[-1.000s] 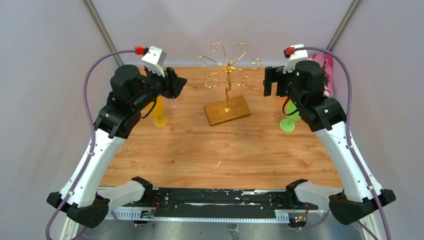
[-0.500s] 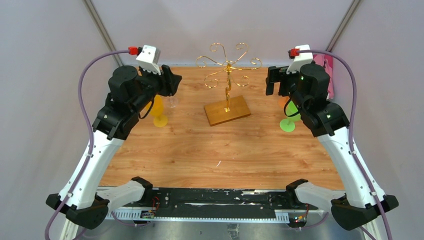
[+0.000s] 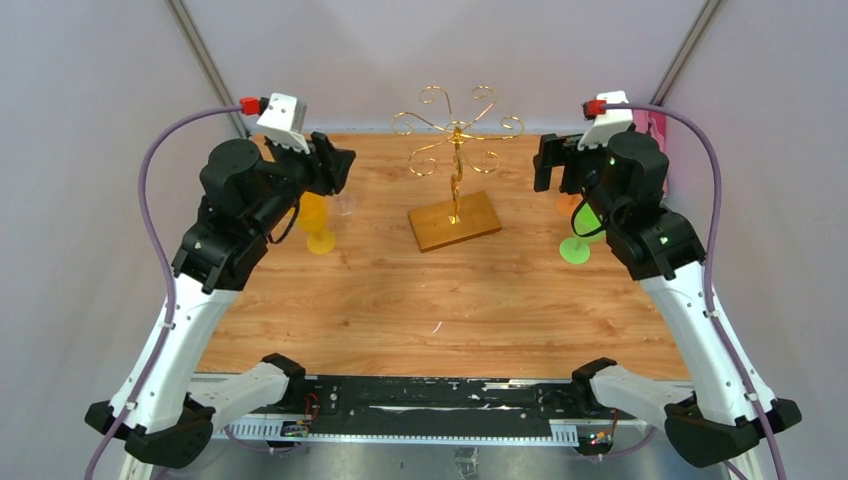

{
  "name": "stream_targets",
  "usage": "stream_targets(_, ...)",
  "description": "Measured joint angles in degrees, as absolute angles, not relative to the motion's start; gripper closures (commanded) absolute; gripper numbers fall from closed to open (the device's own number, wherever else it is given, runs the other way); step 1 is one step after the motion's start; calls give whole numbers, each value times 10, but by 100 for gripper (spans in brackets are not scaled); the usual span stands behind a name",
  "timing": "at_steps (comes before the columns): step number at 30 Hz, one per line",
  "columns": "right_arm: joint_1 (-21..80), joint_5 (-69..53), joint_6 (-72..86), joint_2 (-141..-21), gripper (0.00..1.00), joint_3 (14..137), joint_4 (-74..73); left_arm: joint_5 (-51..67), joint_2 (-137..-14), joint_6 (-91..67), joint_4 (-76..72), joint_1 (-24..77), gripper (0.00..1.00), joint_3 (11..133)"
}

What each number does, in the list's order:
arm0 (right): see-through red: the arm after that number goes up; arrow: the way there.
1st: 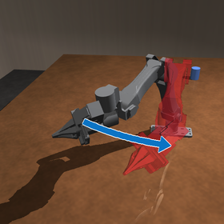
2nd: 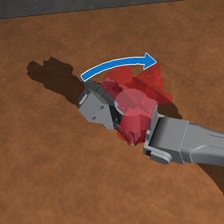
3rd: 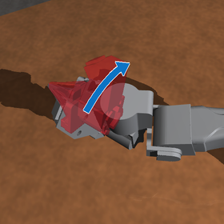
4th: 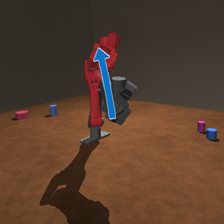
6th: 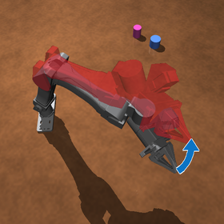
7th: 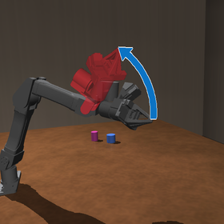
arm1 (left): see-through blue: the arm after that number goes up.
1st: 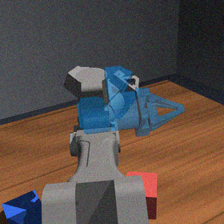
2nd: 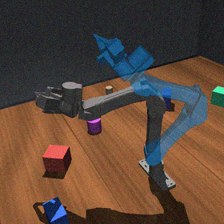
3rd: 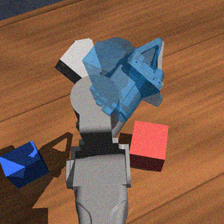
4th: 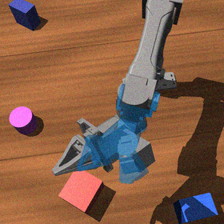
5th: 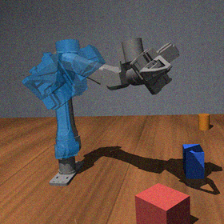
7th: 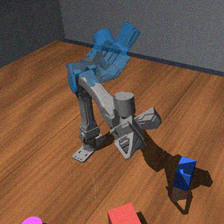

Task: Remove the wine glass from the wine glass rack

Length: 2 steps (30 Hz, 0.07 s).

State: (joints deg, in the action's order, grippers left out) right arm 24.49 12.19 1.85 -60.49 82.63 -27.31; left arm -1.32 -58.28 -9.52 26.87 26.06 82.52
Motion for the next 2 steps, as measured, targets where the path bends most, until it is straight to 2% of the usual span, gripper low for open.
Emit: stream_targets(2, 245, 122, 18, -605, 1, 826, -273, -15, -582, -95, 269, 261, 49, 825)
